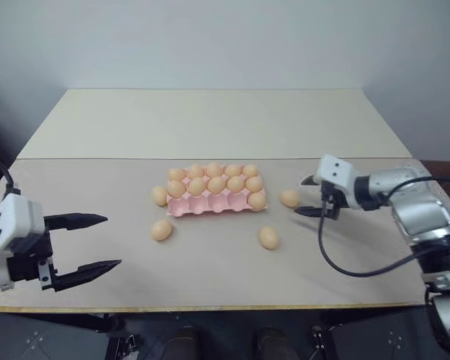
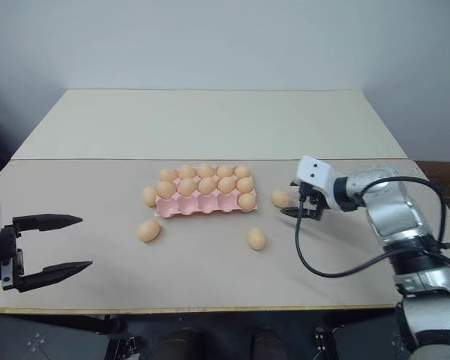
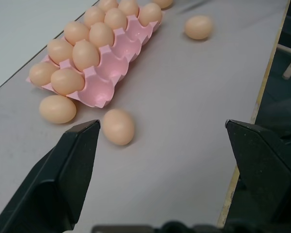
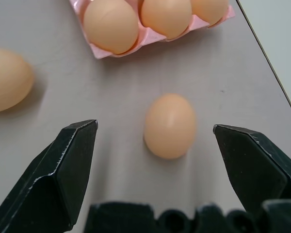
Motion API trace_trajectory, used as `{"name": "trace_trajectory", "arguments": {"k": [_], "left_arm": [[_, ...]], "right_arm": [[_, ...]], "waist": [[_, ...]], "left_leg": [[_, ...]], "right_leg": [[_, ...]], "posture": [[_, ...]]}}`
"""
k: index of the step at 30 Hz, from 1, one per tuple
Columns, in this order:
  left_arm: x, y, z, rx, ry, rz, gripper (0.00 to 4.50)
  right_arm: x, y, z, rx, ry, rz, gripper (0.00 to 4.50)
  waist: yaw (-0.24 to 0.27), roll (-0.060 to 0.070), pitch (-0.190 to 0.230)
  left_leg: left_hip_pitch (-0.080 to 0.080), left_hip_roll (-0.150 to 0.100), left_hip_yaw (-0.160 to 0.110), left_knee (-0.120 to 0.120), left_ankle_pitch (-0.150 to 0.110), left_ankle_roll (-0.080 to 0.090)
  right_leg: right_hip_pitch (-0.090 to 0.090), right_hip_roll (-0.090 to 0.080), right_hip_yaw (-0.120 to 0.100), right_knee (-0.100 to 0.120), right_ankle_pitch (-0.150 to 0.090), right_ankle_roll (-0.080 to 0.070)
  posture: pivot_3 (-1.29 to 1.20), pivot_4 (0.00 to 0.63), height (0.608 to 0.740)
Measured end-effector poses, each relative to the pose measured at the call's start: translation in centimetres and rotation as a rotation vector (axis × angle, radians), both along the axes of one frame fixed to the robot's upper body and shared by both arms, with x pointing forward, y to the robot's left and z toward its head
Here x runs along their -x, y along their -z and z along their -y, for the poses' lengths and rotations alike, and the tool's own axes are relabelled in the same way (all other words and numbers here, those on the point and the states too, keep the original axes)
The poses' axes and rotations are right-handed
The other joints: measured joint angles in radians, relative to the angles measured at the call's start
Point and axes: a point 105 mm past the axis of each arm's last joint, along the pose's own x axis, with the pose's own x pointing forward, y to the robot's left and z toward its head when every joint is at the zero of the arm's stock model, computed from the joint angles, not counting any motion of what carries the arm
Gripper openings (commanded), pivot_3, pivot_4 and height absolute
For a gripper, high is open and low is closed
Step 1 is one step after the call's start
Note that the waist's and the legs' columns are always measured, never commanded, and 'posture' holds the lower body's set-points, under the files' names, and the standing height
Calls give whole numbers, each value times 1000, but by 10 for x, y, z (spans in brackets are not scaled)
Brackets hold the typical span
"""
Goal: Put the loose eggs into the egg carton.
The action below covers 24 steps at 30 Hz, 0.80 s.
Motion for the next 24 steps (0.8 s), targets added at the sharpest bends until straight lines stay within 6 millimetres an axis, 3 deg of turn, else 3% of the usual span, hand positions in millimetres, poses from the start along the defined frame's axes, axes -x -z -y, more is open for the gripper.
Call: {"name": "trace_trajectory", "arguments": {"k": [11,14,19,24], "left_arm": [[2,4,-2,7,-1,1,4496],[2,5,-3,5,-3,0,4500],[3,8,-5,-10,-5,-2,4500],[3,8,-5,-11,-8,-4,4500]], "right_arm": [[-23,32,-5,36,49,-42,4409],[-26,36,-9,30,49,-54,3880],[-29,34,-8,50,54,-42,2215],[-29,34,-9,58,44,-31,2215]], "waist": [[-4,0,0],[-5,0,0],[-7,0,0],[-7,0,0]], "left_leg": [[0,0,0,0,0,0],[0,0,0,0,0,0],[0,0,0,0,0,0],[0,1,0,0,0,0]], "right_leg": [[0,0,0,1,0,0],[0,0,0,1,0,0],[0,0,0,0,0,0],[0,0,0,1,0,0]], "posture": [[0,150,740],[0,150,740],[0,150,740],[0,150,740]]}}
